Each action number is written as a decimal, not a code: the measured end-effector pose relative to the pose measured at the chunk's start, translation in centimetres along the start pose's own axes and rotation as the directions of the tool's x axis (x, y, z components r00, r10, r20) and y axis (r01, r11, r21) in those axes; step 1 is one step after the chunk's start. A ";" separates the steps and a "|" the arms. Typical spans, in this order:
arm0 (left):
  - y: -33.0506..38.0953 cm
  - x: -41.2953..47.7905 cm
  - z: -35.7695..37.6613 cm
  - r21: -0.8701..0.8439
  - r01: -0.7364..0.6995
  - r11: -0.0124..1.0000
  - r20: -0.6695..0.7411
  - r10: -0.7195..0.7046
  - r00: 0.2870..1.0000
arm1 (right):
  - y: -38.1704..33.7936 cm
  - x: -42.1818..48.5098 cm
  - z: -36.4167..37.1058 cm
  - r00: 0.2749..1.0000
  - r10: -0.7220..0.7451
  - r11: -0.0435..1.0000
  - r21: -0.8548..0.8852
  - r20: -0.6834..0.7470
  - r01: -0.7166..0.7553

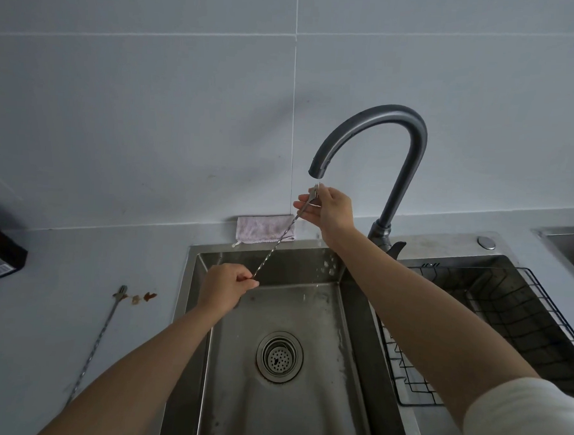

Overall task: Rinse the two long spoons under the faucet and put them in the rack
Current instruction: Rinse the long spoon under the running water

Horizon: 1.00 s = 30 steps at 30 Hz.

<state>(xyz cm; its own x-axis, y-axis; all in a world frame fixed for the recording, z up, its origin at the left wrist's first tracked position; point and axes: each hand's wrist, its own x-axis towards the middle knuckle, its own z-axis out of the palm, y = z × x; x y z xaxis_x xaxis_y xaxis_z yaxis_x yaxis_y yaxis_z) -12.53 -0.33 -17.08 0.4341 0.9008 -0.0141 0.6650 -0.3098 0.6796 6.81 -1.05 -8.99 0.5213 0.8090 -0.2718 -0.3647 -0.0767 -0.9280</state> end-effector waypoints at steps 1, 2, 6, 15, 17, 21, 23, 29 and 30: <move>0.0 0.0 0.0 0.004 -0.003 1.000 -0.008 0.003 1.000 | -0.1 0.0 0.0 1.000 -0.012 1.000 -0.017 0.009 0.012; 0.1 0.0 0.0 0.011 -0.005 1.000 -0.017 0.005 1.000 | -0.2 0.1 0.0 1.000 -0.024 0.999 -0.034 0.017 0.025; 0.4 0.3 0.0 0.022 -0.015 1.000 -0.035 0.016 0.999 | -0.2 0.2 0.0 0.995 -0.084 0.993 -0.082 0.053 0.089; 1.3 0.6 0.2 0.021 -0.032 0.999 -0.027 0.032 0.999 | 0.7 -0.2 -0.2 0.997 0.007 0.995 -0.098 0.081 0.001; 1.6 0.8 0.3 0.018 -0.024 1.000 -0.029 0.025 0.999 | 1.0 -0.2 0.0 0.996 0.012 0.991 -0.131 0.083 -0.001; 1.7 1.1 0.2 -0.022 -0.001 1.000 -0.036 0.000 0.999 | 0.9 0.0 -0.3 0.991 -0.016 0.994 -0.109 0.137 0.031; 1.9 1.3 0.1 -0.031 0.002 1.000 -0.044 -0.003 0.999 | 0.9 0.1 -0.4 0.986 -0.024 0.996 -0.076 0.165 0.036; 3.2 2.4 0.1 -0.018 -0.021 1.000 -0.060 0.020 0.998 | 0.8 0.2 -0.2 0.992 0.015 0.992 -0.123 0.128 0.001; 3.4 2.6 0.2 -0.021 -0.027 0.999 -0.067 0.026 0.997 | 0.7 0.2 -0.1 0.992 0.018 0.990 -0.140 0.125 -0.001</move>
<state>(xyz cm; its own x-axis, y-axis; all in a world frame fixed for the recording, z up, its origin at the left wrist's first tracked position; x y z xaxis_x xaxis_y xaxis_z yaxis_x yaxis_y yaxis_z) -9.05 0.86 -14.96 0.4096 0.9107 0.0526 0.6399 -0.3280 0.6949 6.70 -1.02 -9.74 0.4141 0.8739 -0.2547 -0.2533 -0.1582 -0.9544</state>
